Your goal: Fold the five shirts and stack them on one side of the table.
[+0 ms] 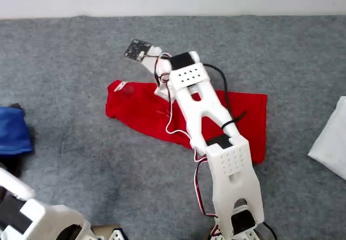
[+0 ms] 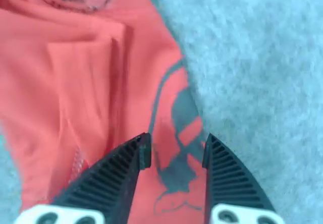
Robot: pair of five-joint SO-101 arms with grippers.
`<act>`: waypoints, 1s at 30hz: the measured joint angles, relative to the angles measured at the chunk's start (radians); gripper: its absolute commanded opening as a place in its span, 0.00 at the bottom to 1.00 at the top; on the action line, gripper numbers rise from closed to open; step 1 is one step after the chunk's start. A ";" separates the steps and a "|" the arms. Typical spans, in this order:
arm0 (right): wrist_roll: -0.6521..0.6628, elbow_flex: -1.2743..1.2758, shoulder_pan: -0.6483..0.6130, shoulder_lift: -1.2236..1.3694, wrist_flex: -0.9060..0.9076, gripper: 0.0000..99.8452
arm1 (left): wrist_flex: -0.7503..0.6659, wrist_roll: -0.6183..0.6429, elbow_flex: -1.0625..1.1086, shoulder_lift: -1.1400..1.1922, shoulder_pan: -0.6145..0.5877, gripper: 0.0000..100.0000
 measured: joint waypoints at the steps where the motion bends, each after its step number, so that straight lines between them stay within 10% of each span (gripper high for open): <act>1: 0.000 -0.017 -0.011 0.000 0.029 0.18 | 0.000 0.000 0.000 0.000 0.000 0.01; 14: -0.095 -0.129 -0.178 0.000 0.290 0.02 | 0.000 0.000 0.000 0.000 0.000 0.01; 30: -0.006 -0.242 0.058 0.153 0.132 0.02 | 0.000 0.000 0.000 0.000 0.000 0.01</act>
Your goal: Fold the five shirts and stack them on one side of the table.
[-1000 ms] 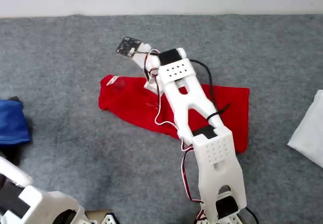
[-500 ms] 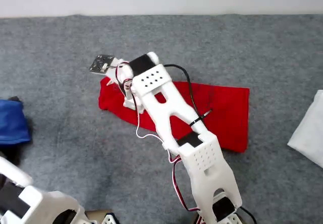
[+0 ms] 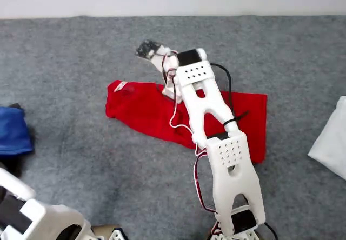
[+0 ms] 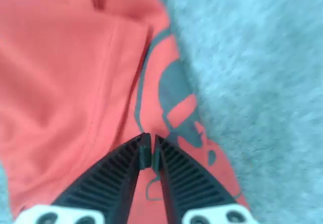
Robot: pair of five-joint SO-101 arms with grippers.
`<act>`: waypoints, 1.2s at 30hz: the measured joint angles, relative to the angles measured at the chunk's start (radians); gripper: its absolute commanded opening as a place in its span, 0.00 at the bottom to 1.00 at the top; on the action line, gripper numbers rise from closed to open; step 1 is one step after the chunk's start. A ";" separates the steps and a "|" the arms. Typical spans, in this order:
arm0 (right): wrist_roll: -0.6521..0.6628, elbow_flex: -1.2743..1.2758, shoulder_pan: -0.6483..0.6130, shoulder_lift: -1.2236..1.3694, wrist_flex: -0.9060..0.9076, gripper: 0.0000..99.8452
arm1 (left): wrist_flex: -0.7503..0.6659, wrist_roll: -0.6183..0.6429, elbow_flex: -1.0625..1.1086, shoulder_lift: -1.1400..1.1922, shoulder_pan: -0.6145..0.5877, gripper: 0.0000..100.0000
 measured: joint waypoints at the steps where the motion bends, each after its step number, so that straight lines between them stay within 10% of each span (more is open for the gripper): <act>1: 0.000 -0.029 -0.009 0.000 0.021 0.02 | 0.000 0.000 0.000 0.000 0.000 0.01; 36: -0.005 -0.276 -0.364 0.195 -0.002 0.02 | 0.157 0.000 0.000 -0.235 0.402 0.01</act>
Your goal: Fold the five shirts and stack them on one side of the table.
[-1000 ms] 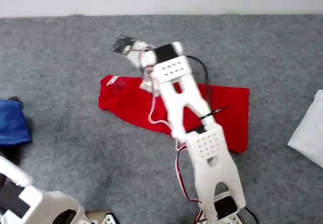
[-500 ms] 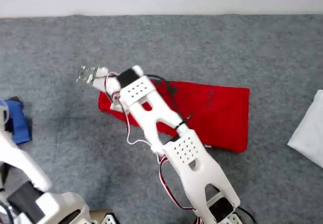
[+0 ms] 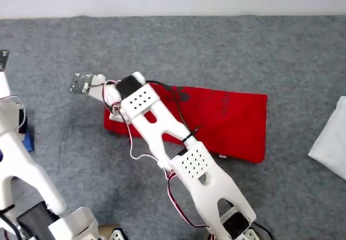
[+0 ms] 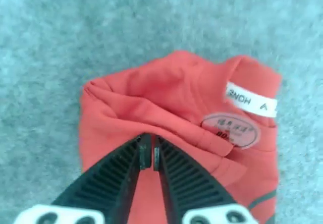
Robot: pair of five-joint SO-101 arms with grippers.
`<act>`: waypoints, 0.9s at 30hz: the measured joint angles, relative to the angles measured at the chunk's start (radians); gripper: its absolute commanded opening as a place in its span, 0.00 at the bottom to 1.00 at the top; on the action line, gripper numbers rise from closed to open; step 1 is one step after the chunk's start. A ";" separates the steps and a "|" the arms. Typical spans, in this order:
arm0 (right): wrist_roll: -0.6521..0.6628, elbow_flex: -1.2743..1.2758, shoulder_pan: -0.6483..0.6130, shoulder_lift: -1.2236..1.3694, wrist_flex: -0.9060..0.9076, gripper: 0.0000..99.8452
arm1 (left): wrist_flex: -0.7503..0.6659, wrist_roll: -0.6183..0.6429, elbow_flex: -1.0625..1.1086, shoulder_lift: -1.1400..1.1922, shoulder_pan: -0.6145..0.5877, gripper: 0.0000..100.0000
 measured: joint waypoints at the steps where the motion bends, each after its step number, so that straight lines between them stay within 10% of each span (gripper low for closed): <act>1: -0.002 0.000 0.002 0.002 0.000 0.02 | 0.000 0.000 0.000 0.000 0.000 0.01; 19: -0.345 -0.241 0.236 -0.127 0.241 0.01 | 0.000 0.143 0.000 -0.110 0.104 0.01; 27: -0.463 0.095 0.431 -0.387 0.242 0.01 | 0.005 0.213 0.000 -0.281 0.249 0.01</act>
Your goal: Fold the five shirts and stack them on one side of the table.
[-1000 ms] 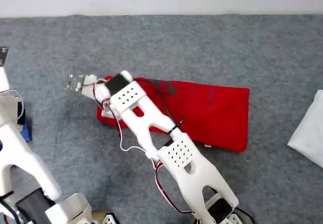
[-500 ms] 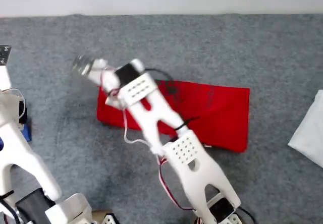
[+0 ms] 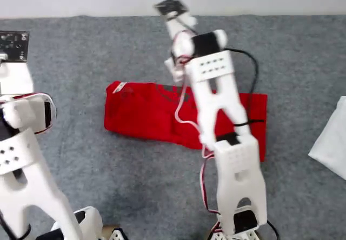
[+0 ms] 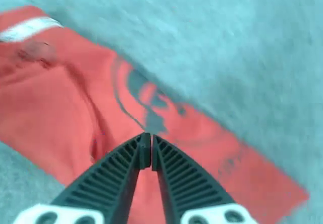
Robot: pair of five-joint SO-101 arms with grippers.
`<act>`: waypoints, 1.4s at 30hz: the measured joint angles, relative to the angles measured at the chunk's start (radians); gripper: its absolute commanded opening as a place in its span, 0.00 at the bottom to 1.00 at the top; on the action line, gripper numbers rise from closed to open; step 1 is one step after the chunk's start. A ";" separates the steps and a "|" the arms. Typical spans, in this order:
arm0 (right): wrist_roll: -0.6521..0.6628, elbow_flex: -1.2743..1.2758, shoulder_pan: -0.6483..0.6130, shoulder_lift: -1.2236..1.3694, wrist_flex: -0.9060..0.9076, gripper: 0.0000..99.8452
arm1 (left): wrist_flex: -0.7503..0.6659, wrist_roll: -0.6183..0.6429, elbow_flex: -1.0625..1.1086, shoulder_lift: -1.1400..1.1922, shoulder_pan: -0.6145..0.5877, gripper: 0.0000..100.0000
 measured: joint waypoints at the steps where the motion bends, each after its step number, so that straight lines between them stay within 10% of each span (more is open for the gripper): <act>1: -0.011 0.054 0.026 -0.028 0.000 0.01 | 0.000 0.002 0.000 -0.005 -0.003 0.01; 11: -0.190 0.371 0.275 -0.130 0.000 0.22 | 0.002 0.003 0.023 -0.012 -0.092 0.01; 42: -0.258 0.417 0.456 0.209 -0.006 0.28 | 0.002 0.003 0.023 -0.012 -0.092 0.01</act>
